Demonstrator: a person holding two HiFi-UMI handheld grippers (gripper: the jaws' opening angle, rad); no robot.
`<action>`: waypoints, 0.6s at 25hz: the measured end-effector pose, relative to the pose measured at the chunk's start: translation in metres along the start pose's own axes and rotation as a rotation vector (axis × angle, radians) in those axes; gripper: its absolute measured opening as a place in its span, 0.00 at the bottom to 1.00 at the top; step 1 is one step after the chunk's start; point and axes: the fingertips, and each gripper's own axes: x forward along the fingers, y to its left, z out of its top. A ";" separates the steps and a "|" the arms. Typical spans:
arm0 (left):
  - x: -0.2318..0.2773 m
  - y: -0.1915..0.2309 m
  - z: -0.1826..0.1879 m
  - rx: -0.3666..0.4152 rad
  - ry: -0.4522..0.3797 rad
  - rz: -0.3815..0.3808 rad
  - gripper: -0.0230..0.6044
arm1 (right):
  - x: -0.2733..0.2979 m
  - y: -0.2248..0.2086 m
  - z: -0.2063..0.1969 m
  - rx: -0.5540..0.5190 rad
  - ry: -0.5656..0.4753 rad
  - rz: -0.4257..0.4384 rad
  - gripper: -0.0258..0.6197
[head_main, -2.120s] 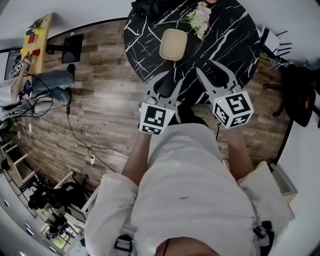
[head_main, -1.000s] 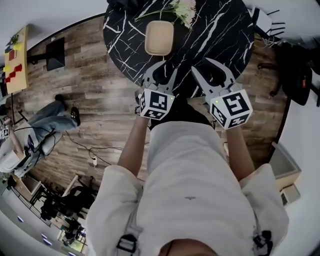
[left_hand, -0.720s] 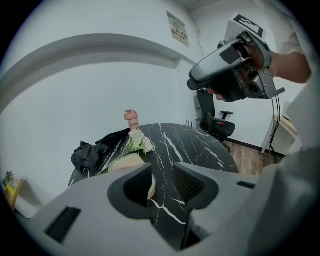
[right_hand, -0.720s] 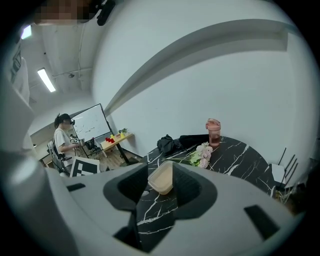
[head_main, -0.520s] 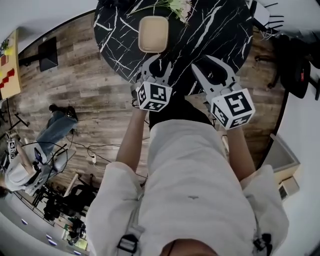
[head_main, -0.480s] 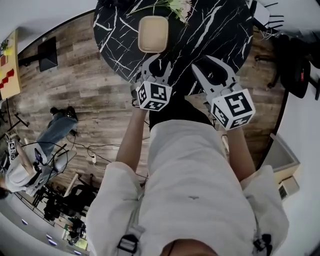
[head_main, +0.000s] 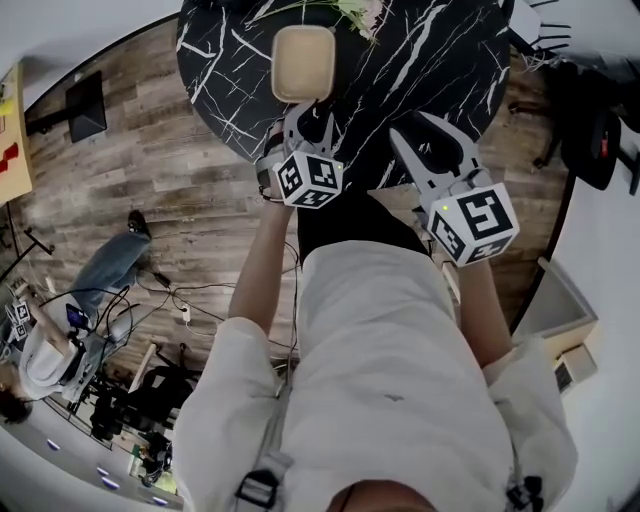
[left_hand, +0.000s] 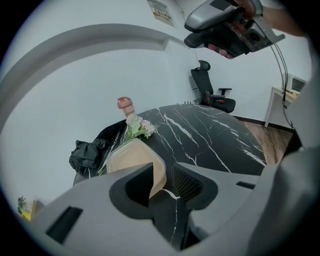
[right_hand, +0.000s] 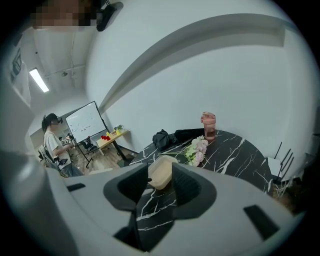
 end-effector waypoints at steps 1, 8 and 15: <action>0.002 0.000 -0.002 0.020 0.004 0.003 0.22 | 0.001 0.000 -0.001 0.001 0.002 -0.001 0.27; 0.012 -0.001 -0.009 0.188 0.024 0.052 0.20 | 0.003 -0.003 -0.004 0.016 0.015 -0.008 0.27; 0.019 -0.006 -0.012 0.330 0.028 0.069 0.20 | 0.003 -0.008 -0.005 0.043 0.020 -0.017 0.27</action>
